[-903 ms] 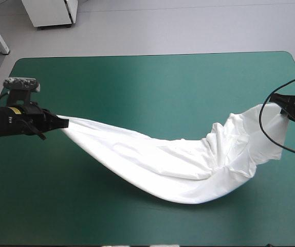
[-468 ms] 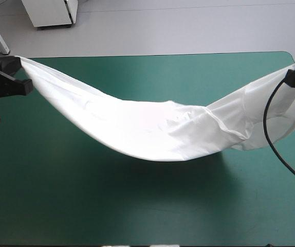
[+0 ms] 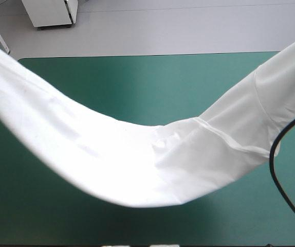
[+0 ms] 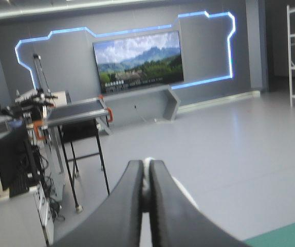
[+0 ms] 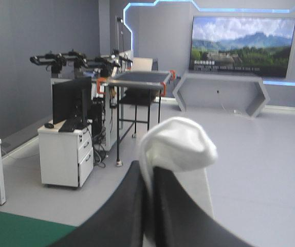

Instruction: Fold the cloth

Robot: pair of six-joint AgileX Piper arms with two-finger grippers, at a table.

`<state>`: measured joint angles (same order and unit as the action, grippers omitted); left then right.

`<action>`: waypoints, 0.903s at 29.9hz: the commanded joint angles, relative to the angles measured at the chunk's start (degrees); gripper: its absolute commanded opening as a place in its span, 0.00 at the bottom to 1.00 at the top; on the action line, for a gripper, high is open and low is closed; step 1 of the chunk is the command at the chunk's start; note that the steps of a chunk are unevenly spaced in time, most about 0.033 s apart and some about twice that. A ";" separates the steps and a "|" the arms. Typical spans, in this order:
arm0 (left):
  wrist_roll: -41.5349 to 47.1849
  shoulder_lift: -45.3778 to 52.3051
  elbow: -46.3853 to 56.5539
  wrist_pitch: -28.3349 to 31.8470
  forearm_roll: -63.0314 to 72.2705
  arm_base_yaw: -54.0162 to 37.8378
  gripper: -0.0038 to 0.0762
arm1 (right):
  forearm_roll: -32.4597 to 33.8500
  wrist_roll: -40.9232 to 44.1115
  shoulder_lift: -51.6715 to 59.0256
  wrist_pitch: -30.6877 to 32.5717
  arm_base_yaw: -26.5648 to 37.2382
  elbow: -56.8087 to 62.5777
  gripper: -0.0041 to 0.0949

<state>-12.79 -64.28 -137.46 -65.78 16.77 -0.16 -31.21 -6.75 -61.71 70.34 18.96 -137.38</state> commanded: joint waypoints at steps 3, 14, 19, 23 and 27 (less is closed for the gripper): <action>-0.05 -0.02 -3.95 2.76 0.93 0.16 0.02 | -0.06 0.82 -0.63 -3.91 0.01 -4.05 0.03; -0.05 -1.28 12.53 -5.29 -1.41 0.16 0.02 | -0.48 4.65 -0.53 1.21 0.01 12.89 0.03; -0.05 -2.94 27.43 -3.28 -2.45 0.16 0.02 | 0.16 4.24 -1.18 0.97 0.01 28.13 0.03; -0.05 -5.77 38.56 1.27 -2.21 0.16 0.02 | -1.89 2.28 -2.47 -1.31 0.01 38.63 0.03; -1.30 -10.67 45.70 7.91 -1.54 0.16 0.02 | -2.70 -0.55 -6.15 -7.14 0.01 46.87 0.03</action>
<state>-13.19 -73.73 -93.83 -66.03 13.87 -0.16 -31.44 -5.11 -66.77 70.29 18.96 -92.81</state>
